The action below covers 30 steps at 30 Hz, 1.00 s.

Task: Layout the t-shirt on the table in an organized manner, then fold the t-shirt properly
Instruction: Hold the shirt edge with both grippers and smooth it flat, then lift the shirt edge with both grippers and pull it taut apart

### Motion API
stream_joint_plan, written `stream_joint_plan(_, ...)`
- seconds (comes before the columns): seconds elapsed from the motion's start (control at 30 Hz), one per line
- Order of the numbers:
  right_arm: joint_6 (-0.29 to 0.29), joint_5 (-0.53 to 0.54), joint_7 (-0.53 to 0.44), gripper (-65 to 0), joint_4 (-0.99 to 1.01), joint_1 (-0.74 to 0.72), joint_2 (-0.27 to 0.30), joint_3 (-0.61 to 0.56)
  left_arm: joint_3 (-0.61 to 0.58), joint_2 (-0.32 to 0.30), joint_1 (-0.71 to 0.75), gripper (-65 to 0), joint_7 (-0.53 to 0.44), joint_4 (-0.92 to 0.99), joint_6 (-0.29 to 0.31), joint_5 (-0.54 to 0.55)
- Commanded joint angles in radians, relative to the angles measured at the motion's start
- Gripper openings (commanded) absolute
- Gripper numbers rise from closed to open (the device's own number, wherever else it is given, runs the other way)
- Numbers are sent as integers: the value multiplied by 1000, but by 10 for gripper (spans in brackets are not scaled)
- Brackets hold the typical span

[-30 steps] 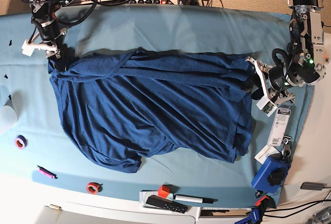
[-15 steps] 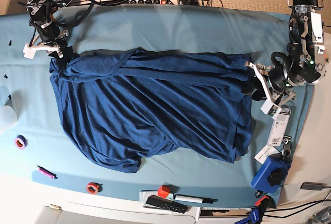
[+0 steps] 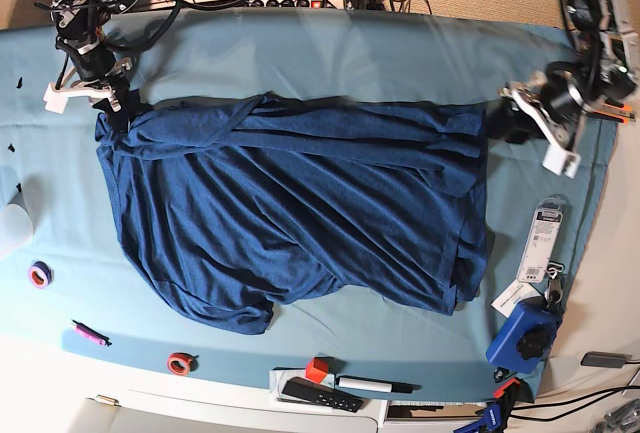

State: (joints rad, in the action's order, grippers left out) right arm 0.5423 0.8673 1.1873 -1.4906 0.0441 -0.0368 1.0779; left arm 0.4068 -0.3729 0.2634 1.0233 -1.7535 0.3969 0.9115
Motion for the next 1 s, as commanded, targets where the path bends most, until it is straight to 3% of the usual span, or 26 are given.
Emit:
stream_joint_plan(0.0,-3,18,18,-650,0,0,3,1,4,0,-7,-338,-14,7,4,39)
stream_joint_plan(0.23,4,34,25,-650,0,0,3,1,0,66,-12,-332,-11,100,30,99)
stream_joint_plan(0.97,4,42,34,-650,0,0,3,1,-5,78,-11,-333,-51,101,11,54)
